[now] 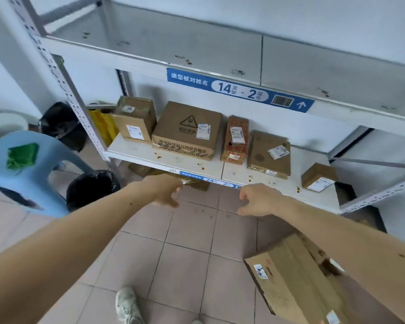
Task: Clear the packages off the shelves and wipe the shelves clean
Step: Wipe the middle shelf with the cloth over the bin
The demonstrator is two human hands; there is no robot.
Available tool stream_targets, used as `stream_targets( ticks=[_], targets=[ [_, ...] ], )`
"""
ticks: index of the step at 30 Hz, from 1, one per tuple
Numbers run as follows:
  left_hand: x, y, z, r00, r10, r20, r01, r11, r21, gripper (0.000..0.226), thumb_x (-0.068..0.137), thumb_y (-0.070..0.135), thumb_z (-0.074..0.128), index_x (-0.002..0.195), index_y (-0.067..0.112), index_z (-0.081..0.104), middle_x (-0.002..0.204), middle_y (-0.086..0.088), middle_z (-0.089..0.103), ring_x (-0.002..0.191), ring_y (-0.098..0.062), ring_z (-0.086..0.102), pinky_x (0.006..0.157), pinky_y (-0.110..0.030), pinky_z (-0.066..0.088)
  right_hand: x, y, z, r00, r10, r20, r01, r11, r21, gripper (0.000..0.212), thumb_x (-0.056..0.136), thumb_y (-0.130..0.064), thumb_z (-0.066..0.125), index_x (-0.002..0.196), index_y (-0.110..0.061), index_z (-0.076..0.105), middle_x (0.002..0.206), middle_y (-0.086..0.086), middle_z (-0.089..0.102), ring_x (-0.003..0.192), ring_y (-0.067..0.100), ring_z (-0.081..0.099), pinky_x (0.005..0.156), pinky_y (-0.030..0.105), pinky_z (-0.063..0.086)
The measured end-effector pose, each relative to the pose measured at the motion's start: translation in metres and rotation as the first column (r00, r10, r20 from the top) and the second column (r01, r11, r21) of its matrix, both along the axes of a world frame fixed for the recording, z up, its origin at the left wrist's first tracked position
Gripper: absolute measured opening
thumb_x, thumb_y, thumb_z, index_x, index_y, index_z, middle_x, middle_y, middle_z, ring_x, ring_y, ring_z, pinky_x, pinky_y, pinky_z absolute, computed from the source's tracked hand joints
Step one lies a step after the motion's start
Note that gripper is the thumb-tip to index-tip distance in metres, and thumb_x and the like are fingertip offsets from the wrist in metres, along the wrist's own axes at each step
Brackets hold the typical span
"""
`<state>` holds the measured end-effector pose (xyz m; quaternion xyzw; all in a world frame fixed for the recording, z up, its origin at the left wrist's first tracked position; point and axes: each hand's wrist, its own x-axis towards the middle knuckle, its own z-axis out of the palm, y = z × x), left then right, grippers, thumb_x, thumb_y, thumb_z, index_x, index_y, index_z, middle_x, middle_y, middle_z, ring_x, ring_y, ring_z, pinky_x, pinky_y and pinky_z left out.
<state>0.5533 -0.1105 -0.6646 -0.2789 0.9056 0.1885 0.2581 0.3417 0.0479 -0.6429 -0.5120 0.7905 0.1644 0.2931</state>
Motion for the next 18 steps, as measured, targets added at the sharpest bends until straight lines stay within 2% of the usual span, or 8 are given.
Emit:
stream_targets(
  ticks=[6,11,14,18],
  targets=[
    [0.083,-0.062,-0.005,0.99,0.14,-0.01,-0.14,0.99,0.022,0.053,0.089,0.04,0.067,0.136,0.021,0.05,0.13,0.002,0.059,0.119,-0.019,0.056,0.1,-0.041,0.049,0.064,-0.085,0.004,0.992,0.125,0.023,-0.125,0.992,-0.008,0.044,0.09,-0.042,0.066,0.123,-0.014,0.059,0.12,0.006,0.062,0.109,0.022,0.059,0.091,0.037,0.05],
    [0.158,-0.12,-0.021,0.985,0.171,0.001,-0.17,0.984,0.049,0.052,0.089,0.042,0.067,0.134,0.022,0.05,0.128,0.004,0.06,0.112,-0.017,0.057,0.094,-0.037,0.051,0.126,-0.162,-0.011,0.987,0.16,0.03,-0.161,0.987,0.006,0.046,0.088,-0.044,0.067,0.12,-0.013,0.062,0.119,0.007,0.064,0.107,0.023,0.062,0.091,0.038,0.051],
    [0.207,-0.16,-0.029,0.979,0.205,0.008,-0.205,0.978,0.043,0.051,0.089,0.042,0.066,0.134,0.023,0.051,0.124,0.005,0.061,0.11,-0.016,0.057,0.091,-0.037,0.052,0.165,-0.212,-0.022,0.983,0.179,0.049,-0.179,0.984,-0.001,0.043,0.086,-0.046,0.069,0.118,-0.018,0.062,0.114,0.0,0.062,0.102,0.019,0.059,0.092,0.038,0.052],
    [0.277,-0.212,-0.043,0.948,0.317,0.038,-0.319,0.945,0.076,0.051,0.087,0.041,0.065,0.132,0.022,0.052,0.122,0.005,0.062,0.11,-0.018,0.057,0.095,-0.042,0.051,0.22,-0.275,-0.037,0.977,0.188,0.097,-0.187,0.982,-0.021,0.05,0.086,-0.046,0.068,0.128,-0.021,0.056,0.12,-0.003,0.057,0.108,0.017,0.056,0.092,0.034,0.049]
  ],
)
